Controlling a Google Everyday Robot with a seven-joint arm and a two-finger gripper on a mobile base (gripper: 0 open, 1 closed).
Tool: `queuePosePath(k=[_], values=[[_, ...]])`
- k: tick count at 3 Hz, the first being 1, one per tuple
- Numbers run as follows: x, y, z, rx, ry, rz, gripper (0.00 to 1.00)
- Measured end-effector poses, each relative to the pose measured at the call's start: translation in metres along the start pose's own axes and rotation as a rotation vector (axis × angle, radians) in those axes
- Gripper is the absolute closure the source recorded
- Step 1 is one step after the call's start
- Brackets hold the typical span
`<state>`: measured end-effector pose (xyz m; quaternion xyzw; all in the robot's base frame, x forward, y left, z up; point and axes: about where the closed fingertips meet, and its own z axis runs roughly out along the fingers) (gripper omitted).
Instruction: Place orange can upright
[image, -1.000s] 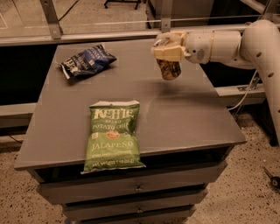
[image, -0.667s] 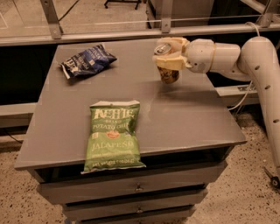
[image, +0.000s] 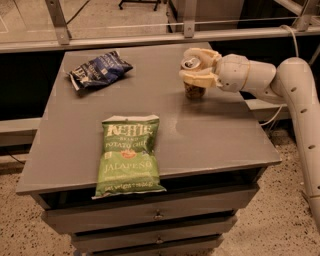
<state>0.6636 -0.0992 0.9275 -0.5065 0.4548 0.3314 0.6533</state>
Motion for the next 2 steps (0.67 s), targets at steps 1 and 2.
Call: queuePosePath(k=[1, 2], values=[[0.006, -0.002, -0.006, 0.016, -0.005, 0.012, 0.30], [0.018, -0.007, -0.012, 0.046, 0.000, 0.064, 0.01]])
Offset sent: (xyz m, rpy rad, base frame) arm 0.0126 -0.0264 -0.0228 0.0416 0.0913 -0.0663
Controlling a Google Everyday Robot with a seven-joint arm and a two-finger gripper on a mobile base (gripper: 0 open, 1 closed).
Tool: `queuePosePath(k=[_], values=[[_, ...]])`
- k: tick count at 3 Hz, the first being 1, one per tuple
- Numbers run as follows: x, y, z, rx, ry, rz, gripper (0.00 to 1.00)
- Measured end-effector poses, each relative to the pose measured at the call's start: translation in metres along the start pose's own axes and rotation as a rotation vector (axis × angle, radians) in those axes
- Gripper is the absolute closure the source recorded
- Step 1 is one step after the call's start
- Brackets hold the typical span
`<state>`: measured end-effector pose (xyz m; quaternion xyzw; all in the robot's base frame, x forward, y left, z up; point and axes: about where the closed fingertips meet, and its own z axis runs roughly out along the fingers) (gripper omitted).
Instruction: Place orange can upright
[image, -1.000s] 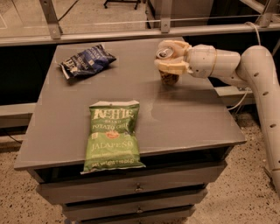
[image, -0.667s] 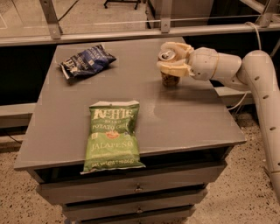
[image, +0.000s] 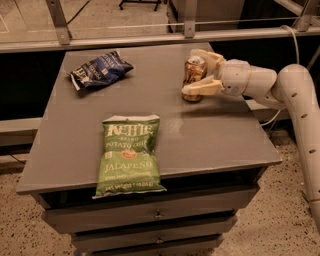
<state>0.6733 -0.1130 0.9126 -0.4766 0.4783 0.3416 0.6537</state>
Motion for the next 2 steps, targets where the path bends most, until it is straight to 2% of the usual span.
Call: queuePosePath(k=[1, 2], values=[[0.007, -0.006, -0.004, 0.021, 0.001, 0.037, 0.00], [-0.005, -0.015, -0.026, 0.071, 0.079, 0.034, 0.00]])
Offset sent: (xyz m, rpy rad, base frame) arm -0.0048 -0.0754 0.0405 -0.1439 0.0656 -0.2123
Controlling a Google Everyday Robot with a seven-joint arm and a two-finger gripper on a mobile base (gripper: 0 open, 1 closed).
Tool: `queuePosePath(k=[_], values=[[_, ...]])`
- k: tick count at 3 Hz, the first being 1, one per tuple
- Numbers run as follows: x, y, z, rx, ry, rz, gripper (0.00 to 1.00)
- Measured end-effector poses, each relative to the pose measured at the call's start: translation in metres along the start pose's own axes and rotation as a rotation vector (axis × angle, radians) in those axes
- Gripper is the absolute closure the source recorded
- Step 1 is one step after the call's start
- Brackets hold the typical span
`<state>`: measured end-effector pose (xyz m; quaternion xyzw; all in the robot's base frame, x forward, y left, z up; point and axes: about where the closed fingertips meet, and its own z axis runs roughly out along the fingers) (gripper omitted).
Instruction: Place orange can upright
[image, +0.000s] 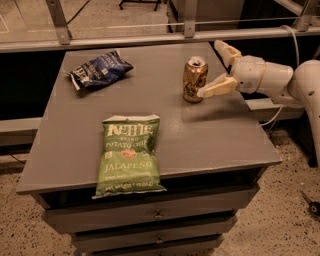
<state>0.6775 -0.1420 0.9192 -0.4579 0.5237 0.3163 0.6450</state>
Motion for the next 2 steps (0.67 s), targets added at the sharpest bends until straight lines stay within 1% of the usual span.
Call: queuePosePath(k=[1, 2], values=[[-0.029, -0.007, -0.032, 0.092, 0.166, -0.012, 0.00], [-0.059, -0.004, -0.030, 0.105, 0.200, -0.005, 0.00]])
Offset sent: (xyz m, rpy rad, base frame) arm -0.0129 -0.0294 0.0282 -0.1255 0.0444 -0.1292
